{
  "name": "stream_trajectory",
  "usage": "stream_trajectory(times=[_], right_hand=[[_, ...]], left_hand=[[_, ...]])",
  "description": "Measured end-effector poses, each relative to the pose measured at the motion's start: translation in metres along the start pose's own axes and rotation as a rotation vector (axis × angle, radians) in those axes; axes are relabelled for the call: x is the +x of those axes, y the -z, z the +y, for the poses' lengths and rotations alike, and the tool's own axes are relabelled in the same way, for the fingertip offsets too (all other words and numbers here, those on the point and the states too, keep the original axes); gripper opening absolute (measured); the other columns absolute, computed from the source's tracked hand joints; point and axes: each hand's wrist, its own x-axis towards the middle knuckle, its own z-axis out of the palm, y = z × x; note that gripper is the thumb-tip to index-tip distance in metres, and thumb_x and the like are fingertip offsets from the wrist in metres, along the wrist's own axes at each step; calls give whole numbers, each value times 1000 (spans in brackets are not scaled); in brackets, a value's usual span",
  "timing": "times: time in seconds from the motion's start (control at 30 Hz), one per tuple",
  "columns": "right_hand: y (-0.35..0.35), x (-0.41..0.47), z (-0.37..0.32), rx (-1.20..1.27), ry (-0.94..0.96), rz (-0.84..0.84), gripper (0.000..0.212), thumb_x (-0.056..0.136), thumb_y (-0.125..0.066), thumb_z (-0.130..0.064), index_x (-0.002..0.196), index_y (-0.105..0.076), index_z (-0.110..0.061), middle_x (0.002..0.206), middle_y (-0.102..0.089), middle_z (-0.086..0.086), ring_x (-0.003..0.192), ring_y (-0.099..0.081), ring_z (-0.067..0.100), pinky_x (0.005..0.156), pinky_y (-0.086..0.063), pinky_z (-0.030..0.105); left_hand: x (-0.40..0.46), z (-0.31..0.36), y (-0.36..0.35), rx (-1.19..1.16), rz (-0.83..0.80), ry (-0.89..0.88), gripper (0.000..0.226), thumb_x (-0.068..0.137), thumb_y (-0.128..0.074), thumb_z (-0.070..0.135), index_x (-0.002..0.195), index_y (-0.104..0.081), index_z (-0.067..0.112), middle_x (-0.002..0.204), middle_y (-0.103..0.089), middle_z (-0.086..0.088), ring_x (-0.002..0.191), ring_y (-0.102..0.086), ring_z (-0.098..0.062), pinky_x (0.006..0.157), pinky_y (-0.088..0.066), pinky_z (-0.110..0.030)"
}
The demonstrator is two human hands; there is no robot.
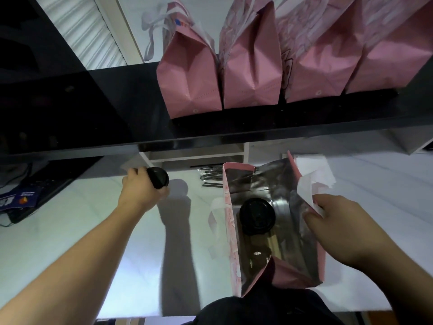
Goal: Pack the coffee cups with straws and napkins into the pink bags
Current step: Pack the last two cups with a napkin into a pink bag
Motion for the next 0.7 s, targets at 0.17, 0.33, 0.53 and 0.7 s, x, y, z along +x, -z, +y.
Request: stream_trajectory(times=[0.17,0.33,0.53,0.7], right_hand=[[6,0,-1,-7,78,-20,33,98,-51,-25,67,-42,-28,62,-55,-6,58,-54,9,48,-32,22],[8,0,0,12,120,-31,32,97,-52,-24,66,-44,-25,63,-53,-6,60,-53,9,50,-32,24],[11,0,9,19,152,-37,31,99,-51,-28,71,-39,-30,66,-50,-12,62,-52,5,50,-32,20],[12,-3,20,40,148,-29,21,98,-51,-29,79,-43,-33,65,-48,-16,61,-52,3,50,-32,16]], left_hand=[[-68,44,40,-143,86,-249,91,67,-68,65,141,-50,17,132,-50,-7,125,-48,-33,102,-45,-44],[-144,95,91,-298,260,-513,84,68,-68,62,142,-42,32,132,-40,15,121,-44,-8,97,-39,-19],[-176,151,101,-92,-195,-906,86,74,-79,60,147,-40,38,141,-42,17,131,-44,-5,104,-47,-25],[-180,186,56,286,-299,-967,84,76,-84,48,146,-41,28,138,-43,6,122,-52,-19,97,-55,-36]])
